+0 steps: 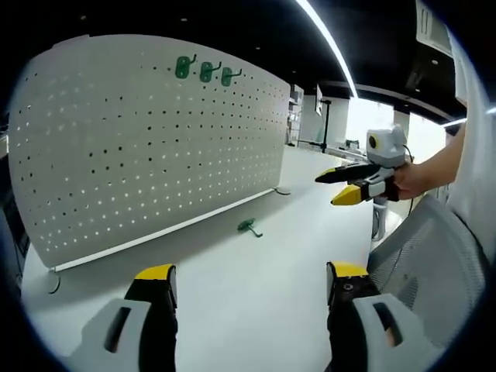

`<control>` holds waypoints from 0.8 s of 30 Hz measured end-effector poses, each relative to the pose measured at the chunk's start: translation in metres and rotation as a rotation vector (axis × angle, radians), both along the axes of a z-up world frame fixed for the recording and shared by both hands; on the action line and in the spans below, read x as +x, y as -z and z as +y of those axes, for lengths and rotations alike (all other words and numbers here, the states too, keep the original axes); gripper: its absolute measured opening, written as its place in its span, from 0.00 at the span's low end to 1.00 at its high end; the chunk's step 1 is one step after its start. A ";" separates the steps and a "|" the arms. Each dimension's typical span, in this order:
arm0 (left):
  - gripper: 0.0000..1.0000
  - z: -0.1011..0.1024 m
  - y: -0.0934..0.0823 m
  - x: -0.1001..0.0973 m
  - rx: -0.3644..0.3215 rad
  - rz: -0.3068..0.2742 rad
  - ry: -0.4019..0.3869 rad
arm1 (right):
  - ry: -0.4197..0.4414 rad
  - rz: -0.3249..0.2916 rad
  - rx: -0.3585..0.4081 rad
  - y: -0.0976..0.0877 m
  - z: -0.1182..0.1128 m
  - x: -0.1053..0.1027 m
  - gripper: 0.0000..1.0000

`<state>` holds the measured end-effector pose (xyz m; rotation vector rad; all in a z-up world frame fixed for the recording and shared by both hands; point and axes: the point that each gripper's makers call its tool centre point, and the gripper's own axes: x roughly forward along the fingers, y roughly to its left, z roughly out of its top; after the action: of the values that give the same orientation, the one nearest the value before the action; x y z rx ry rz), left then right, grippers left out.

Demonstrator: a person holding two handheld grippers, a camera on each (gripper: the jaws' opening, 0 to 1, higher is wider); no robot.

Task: Insert the hook assembly into the mounting plate slot until the hook locks in place.

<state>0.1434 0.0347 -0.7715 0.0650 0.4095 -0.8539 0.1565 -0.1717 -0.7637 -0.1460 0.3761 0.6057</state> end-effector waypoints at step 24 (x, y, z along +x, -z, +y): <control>0.81 0.004 0.002 -0.001 0.003 0.008 -0.010 | 0.013 0.068 -0.037 0.019 -0.012 -0.016 0.60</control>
<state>0.1422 0.0386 -0.7739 0.0625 0.4179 -0.8441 0.1405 -0.1837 -0.7830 -0.1582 0.4541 0.5925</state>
